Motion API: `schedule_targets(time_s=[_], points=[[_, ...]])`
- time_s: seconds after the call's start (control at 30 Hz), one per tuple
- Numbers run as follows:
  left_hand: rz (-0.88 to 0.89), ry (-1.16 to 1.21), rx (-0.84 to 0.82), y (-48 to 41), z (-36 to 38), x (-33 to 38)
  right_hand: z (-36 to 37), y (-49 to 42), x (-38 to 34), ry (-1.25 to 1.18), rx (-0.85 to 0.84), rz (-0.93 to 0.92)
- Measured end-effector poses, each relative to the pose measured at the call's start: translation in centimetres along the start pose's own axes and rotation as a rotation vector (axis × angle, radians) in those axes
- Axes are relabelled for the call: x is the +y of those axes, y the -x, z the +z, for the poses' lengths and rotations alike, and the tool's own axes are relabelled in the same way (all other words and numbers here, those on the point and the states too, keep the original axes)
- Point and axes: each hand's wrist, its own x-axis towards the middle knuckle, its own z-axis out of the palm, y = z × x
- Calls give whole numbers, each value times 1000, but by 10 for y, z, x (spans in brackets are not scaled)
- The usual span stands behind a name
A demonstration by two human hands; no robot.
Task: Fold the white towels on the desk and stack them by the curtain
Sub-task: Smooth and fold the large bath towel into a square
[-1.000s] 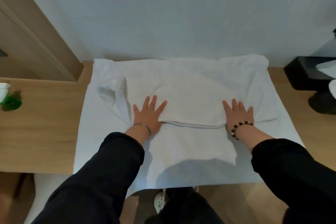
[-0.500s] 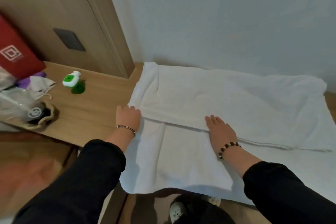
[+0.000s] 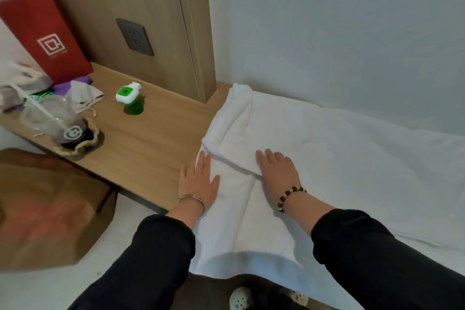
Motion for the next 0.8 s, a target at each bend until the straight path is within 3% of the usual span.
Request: schedule_targets(time_s=[0.23, 0.33, 0.43, 0.57, 0.63, 0.7, 0.8], points=[[14, 4, 28, -3, 8, -1, -13, -60, -46, 28, 125, -149], [24, 33, 33, -3, 8, -2, -23, -70, -47, 23, 66, -118], [20, 46, 36, -3, 10, -3, -36, -80, -25, -256, 36, 19], [24, 75, 37, -2, 8, -2, -52, -87, 15, -1020, 1, 586], [21, 74, 37, -2, 8, -2, -58, -83, 33, -1266, -55, 770], [18, 72, 43, -2, 7, -2, -65, -79, 47, -1295, -33, 773], [22, 67, 38, -3, 7, -2, -81, -76, 49, -1142, 185, 596]])
